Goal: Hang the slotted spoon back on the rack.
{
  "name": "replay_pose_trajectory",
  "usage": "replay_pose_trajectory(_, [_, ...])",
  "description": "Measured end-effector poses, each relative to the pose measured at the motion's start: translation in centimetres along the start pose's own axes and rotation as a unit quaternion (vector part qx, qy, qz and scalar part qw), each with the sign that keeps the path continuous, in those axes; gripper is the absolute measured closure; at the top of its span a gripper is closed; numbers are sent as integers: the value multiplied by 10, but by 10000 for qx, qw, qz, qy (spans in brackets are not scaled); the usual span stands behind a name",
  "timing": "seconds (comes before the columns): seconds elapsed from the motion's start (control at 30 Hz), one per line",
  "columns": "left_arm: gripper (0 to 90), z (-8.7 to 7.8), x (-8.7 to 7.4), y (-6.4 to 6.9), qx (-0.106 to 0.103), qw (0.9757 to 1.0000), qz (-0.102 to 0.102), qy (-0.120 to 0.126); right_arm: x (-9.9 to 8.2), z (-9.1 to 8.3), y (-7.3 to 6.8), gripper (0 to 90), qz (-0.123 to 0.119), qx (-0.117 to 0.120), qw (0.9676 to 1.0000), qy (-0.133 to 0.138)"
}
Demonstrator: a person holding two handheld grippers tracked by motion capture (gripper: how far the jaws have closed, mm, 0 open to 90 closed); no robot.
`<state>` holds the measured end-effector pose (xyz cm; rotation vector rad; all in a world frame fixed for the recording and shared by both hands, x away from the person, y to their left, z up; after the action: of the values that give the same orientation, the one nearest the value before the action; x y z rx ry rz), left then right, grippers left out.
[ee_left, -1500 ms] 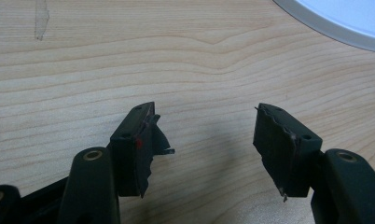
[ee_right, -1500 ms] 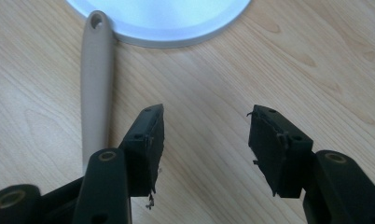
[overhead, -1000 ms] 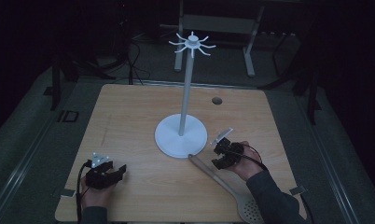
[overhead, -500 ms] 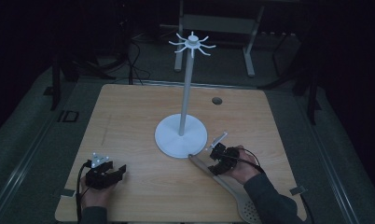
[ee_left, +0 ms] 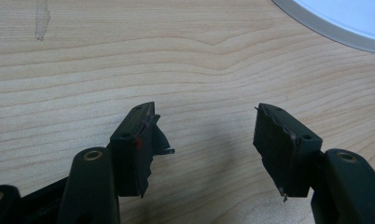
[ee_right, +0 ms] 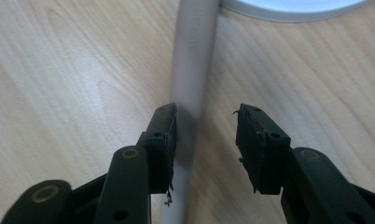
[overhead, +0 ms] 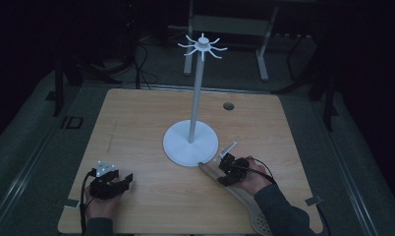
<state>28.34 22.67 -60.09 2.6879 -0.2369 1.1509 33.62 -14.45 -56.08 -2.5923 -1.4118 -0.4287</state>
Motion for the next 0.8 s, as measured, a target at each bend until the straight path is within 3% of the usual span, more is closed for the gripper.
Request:
replay_pose_trajectory(0.13, [397, 0, 0, 0, 2, 10000, 2, 1, -2, 5, -4, 601, -62, 41, 9999, -126])
replay_pose_trajectory(0.3, [397, 0, 0, 0, 0, 10000, 4, 2, -4, 11, -5, 653, 97, 174, 9994, -276])
replay_pose_trajectory(0.7, [397, 0, 0, 0, 1, 10000, 7, 0, -10, 18, -6, 674, 225, 218, 9979, -568])
replay_pose_trajectory(0.8, [397, -1, 0, 0, 3, 10000, 6, 0, -10, 18, -6, 686, 161, 193, 9980, -588])
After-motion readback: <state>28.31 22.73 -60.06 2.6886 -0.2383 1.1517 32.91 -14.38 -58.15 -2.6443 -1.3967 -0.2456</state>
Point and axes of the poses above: each handheld gripper's, and its own axes: z roughly forward along the jaws, x roughly out of its top, y roughly to its right, the point moved 5 cm from there along z, roughly forward along the jaws, and after that the axes turned 1 degree about x, right-handed, at the moved point
